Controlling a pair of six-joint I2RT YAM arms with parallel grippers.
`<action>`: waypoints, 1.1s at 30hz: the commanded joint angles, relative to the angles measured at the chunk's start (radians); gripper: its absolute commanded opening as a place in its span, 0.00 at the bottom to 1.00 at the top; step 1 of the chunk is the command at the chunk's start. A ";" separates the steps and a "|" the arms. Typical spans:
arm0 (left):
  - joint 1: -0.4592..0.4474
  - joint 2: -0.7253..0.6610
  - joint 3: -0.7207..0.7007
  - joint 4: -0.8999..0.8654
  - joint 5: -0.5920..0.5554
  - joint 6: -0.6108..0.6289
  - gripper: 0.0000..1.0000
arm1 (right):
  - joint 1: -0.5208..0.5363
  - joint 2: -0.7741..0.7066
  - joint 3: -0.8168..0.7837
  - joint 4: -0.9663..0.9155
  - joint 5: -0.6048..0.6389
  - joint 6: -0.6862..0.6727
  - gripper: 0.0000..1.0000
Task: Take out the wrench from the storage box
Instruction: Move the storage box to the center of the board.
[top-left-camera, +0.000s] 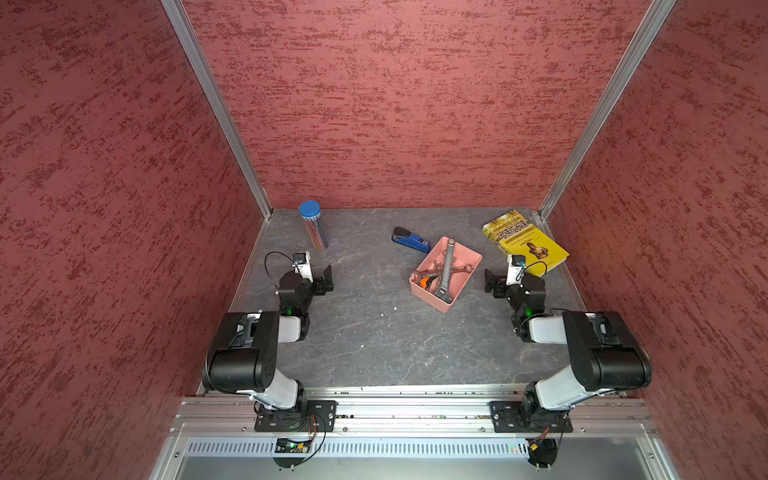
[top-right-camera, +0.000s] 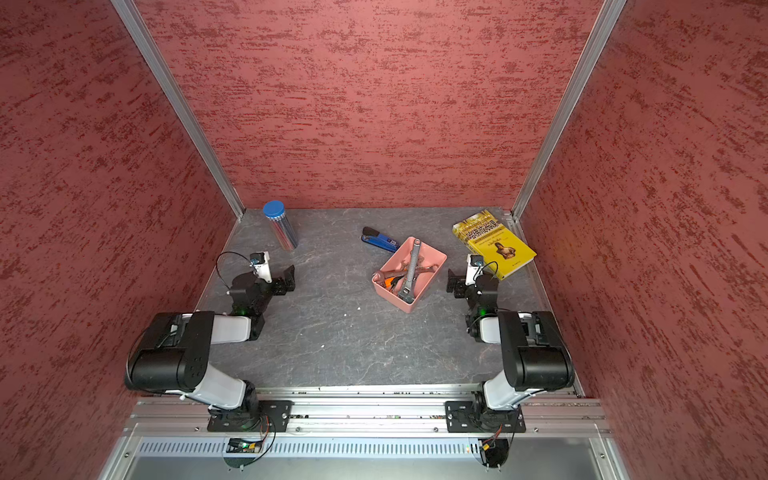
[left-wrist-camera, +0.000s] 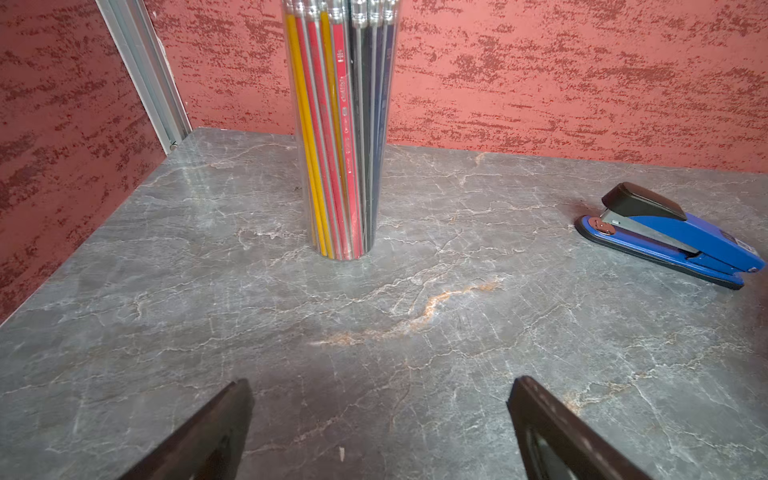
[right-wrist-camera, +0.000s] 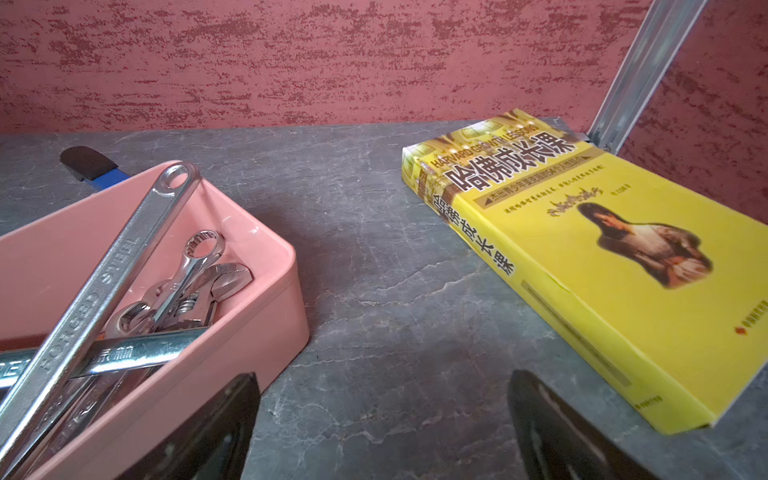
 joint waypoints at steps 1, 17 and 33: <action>-0.002 -0.005 0.005 0.022 0.000 0.015 1.00 | 0.004 -0.010 0.013 0.039 -0.009 -0.005 0.98; -0.009 -0.062 0.030 -0.069 0.024 0.034 1.00 | -0.002 -0.053 0.020 -0.004 0.000 0.008 0.98; -0.144 -0.417 0.337 -0.912 0.071 -0.293 1.00 | 0.051 -0.607 0.259 -0.816 -0.186 0.246 0.98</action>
